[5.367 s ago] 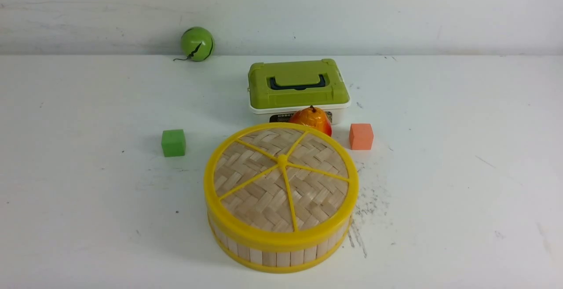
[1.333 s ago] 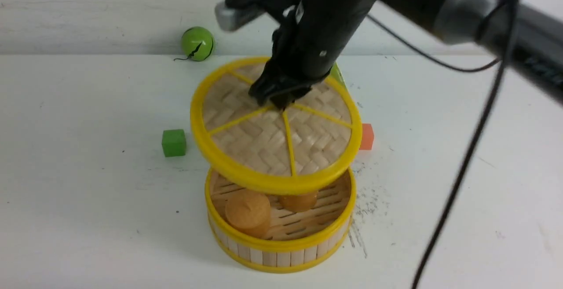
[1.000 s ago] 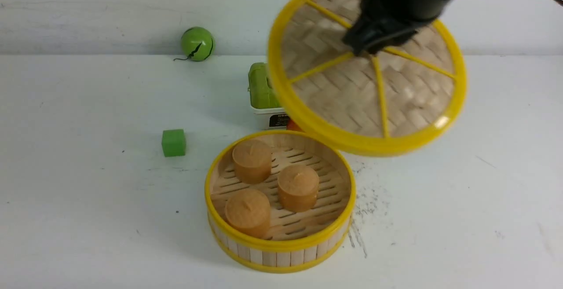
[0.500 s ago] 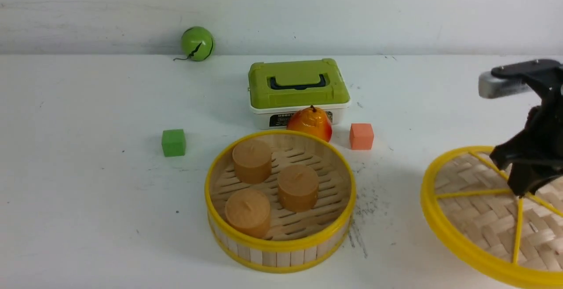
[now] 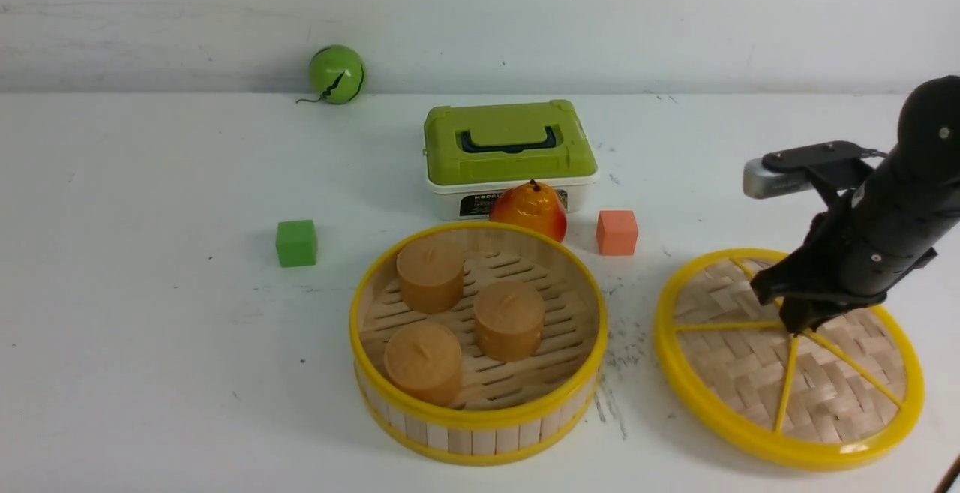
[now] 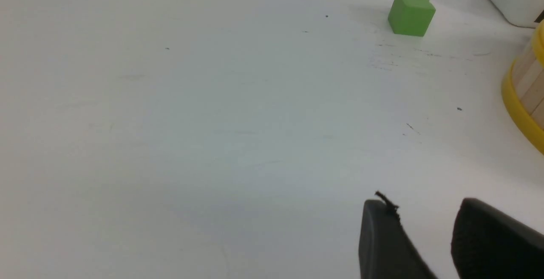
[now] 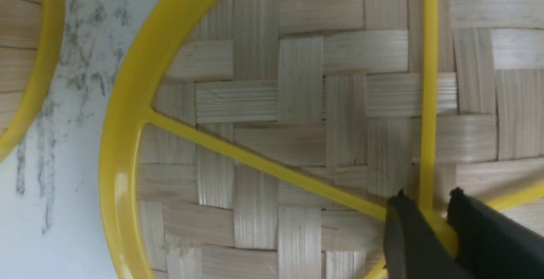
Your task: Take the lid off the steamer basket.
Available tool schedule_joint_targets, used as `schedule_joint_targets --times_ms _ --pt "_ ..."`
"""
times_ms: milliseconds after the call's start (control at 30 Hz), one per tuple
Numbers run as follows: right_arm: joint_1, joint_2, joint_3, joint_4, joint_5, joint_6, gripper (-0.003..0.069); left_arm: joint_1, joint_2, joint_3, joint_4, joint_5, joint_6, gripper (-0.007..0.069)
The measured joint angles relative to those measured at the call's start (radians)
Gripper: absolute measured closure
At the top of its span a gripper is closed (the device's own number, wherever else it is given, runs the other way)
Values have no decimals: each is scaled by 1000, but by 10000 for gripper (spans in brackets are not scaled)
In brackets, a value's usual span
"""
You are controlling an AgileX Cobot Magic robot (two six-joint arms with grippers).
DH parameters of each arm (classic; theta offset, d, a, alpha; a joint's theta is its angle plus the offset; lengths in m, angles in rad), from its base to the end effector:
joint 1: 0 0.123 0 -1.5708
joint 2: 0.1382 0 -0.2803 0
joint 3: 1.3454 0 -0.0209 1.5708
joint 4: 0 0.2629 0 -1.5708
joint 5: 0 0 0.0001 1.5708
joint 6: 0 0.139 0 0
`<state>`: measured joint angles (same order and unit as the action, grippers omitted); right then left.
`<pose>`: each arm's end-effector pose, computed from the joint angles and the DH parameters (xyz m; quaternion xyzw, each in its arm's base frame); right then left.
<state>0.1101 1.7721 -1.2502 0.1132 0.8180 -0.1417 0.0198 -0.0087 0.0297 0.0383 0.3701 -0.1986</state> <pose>0.3807 0.0536 0.1641 -0.0924 0.9820 0.0444 0.1588 0.1155 0.0042 0.1558 -0.0776 0.8022 -0.0368 0.5909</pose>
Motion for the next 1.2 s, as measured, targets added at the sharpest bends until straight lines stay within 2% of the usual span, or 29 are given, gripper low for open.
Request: schedule_joint_targets --times_ms 133,167,200,233,267,333,400,500,600,800,833,933,1033,1200 --pt "0 37 0 -3 -24 0 515 0 0 0 0 0 0 385" --pt "0 45 0 -3 -25 1 467 0 0 0 0 0 0 385" --pt "0 46 0 -3 -25 1 461 0 0 0 0 0 0 385" --pt "0 48 0 -3 -26 1 403 0 0 0 0 0 0 385" --pt "0 48 -1 -3 -26 1 396 0 0 0 0 0 0 385" --pt "0 50 -25 4 19 3 308 0 0 0 0 0 0 385" --pt "0 45 -54 19 74 3 276 0 0 0 0 0 0 385" --pt "0 -3 -67 52 133 -2 267 0 0 0 0 0 0 385" --pt "0 -109 -65 97 153 -20 298 0 0 0 0 0 0 385" --pt "0 -454 60 162 66 -47 469 0 0 0 0 0 0 385" --pt "0 -465 66 162 63 -47 475 0 0 0 0 0 0 385" --pt "0 -655 200 168 -13 -50 568 0 0 0 0 0 0 385" --pt "0 -796 308 168 -79 -50 610 0 0 0 0 0 0 385" --pt "0 -1002 439 168 -191 -50 633 0 0 0 0 0 0 385"
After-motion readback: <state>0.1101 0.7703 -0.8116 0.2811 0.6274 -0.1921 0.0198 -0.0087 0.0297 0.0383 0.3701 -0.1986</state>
